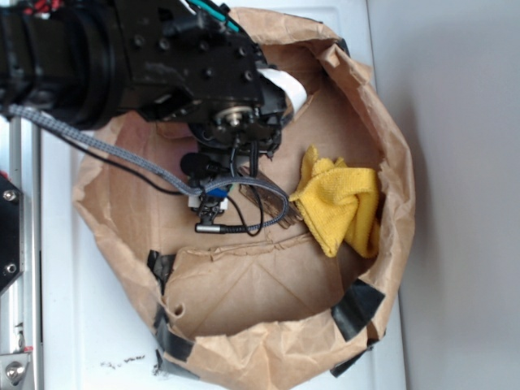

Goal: Grab the green ball.

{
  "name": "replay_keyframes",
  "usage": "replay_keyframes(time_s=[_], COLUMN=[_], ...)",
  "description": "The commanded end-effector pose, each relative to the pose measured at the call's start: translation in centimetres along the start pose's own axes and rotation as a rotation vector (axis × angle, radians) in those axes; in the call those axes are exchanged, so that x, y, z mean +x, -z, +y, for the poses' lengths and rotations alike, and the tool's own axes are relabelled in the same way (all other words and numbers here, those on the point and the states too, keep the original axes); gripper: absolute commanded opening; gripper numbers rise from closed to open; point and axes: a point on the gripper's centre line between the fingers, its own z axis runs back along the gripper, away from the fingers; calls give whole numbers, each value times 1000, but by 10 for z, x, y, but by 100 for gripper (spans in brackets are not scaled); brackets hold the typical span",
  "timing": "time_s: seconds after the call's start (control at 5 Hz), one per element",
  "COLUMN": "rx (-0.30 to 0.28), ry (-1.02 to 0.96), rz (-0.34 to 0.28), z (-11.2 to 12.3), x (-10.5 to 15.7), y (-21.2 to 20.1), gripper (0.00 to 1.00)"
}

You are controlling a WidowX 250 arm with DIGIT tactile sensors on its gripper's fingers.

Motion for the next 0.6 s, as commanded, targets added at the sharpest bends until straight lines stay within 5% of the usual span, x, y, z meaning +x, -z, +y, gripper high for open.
replay_keyframes(time_s=[0.0, 0.4], rx=[8, -100], ry=[22, -27], rz=[-33, -108], z=[-5, 11], x=[-2, 4], y=[-19, -42], gripper=[100, 100])
